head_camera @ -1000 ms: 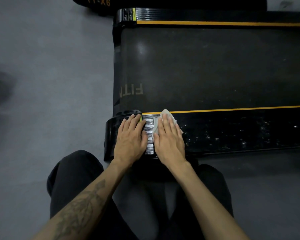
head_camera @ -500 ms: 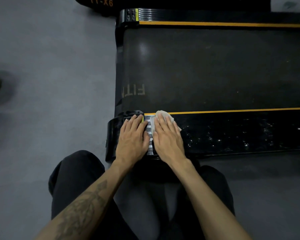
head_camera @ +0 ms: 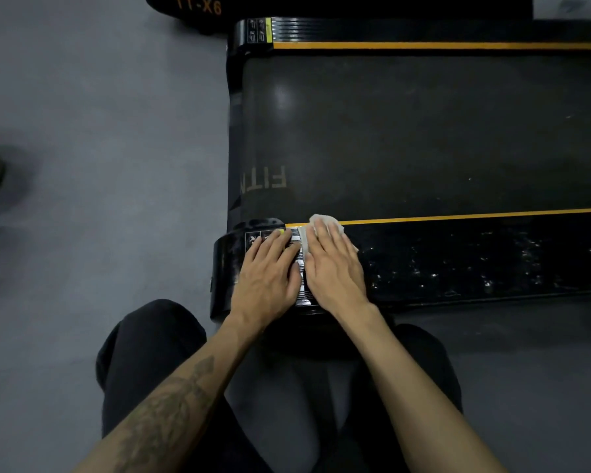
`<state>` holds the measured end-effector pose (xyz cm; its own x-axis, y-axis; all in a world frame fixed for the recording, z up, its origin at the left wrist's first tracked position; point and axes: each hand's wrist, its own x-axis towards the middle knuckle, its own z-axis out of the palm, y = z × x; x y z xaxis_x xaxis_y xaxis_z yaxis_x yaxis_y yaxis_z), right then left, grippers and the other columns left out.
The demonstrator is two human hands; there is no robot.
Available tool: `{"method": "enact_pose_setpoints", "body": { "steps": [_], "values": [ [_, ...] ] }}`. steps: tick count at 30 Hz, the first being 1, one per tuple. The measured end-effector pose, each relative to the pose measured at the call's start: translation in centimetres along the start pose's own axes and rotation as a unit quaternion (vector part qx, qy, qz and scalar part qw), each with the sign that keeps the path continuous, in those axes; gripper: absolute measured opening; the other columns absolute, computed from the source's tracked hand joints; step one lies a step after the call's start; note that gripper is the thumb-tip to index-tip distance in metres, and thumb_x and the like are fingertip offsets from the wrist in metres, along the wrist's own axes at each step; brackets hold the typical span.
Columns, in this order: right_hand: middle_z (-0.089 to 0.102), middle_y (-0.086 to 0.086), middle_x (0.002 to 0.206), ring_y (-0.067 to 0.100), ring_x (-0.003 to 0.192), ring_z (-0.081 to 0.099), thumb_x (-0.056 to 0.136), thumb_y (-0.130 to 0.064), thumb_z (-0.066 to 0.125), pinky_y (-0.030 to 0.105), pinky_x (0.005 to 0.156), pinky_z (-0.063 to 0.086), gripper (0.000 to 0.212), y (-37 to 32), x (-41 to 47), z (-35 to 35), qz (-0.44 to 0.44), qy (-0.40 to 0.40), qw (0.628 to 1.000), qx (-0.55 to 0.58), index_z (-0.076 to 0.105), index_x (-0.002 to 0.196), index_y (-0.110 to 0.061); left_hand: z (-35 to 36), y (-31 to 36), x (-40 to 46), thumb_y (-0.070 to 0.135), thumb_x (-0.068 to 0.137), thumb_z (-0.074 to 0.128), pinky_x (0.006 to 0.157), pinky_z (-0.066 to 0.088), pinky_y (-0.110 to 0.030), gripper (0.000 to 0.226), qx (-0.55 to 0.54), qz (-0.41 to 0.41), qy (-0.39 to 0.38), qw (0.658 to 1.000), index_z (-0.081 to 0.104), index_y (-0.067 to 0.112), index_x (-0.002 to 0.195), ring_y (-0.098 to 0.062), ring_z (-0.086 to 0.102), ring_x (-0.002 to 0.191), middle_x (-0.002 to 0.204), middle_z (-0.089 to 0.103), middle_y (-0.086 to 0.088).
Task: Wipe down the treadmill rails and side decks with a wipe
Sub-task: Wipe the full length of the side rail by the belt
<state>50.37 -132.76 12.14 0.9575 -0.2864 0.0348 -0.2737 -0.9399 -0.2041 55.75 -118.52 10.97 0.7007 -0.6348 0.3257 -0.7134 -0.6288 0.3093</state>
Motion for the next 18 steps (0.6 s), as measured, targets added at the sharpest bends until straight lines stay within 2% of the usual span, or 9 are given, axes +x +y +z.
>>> {"method": "enact_pose_setpoints", "body": {
  "steps": [3, 8, 10, 14, 18],
  "values": [
    [0.033, 0.004, 0.167, 0.023, 0.156, 0.024, 0.102, -0.040, 0.013, 0.042, 0.128, 0.019, 0.066, 1.5, 0.7, -0.5, -0.020, -0.015, 0.999, -0.025, 0.037, 0.158, -0.013, -0.1, 0.0, 0.0, 0.031, 0.098, 0.044, 0.120, 0.035, -0.049, 0.046, -0.004, -0.001, -0.004, 1.000, 0.066, 0.010, 0.133, -0.027, 0.048, 0.142, 0.147, 0.058, -0.010],
    [0.014, 0.007, 0.171, 0.021, 0.159, 0.007, 0.097, -0.045, 0.001, 0.042, 0.129, 0.010, 0.076, 2.2, -0.8, -0.6, 0.081, -0.013, 0.996, -0.025, 0.022, 0.162, -0.012, 0.2, -0.1, -0.1, 0.035, 0.098, 0.047, 0.122, 0.031, -0.047, 0.047, -0.012, 0.009, 0.001, 1.000, 0.066, 0.011, 0.134, -0.026, 0.046, 0.144, 0.149, 0.057, -0.008],
    [0.017, 0.009, 0.170, 0.024, 0.159, 0.009, 0.097, -0.044, 0.003, 0.043, 0.129, 0.011, 0.076, 1.4, -1.4, -0.3, 0.082, -0.015, 0.996, -0.027, 0.026, 0.161, -0.011, 0.2, -0.1, -0.1, 0.037, 0.098, 0.048, 0.123, 0.030, -0.046, 0.048, -0.017, 0.014, -0.003, 1.000, 0.066, 0.011, 0.135, -0.026, 0.045, 0.145, 0.150, 0.056, -0.008],
    [0.018, 0.004, 0.170, 0.023, 0.159, 0.014, 0.100, -0.044, 0.009, 0.043, 0.129, 0.015, 0.071, 1.4, -0.8, -0.2, 0.023, -0.022, 0.999, -0.031, 0.028, 0.162, -0.013, 0.1, -0.1, -0.1, 0.037, 0.097, 0.048, 0.123, 0.029, -0.044, 0.049, -0.018, 0.033, -0.005, 0.999, 0.065, 0.011, 0.135, -0.026, 0.046, 0.144, 0.149, 0.057, -0.008],
    [0.010, 0.001, 0.172, 0.018, 0.159, 0.006, 0.096, -0.047, 0.000, 0.040, 0.129, 0.006, 0.076, 2.5, -0.7, -0.6, 0.059, -0.012, 0.998, -0.029, 0.020, 0.163, -0.017, -0.3, -0.1, 0.2, 0.036, 0.096, 0.048, 0.124, 0.029, -0.044, 0.047, -0.030, 0.015, -0.024, 0.999, 0.066, 0.013, 0.134, -0.023, 0.047, 0.144, 0.149, 0.057, -0.005]
  ]
}}
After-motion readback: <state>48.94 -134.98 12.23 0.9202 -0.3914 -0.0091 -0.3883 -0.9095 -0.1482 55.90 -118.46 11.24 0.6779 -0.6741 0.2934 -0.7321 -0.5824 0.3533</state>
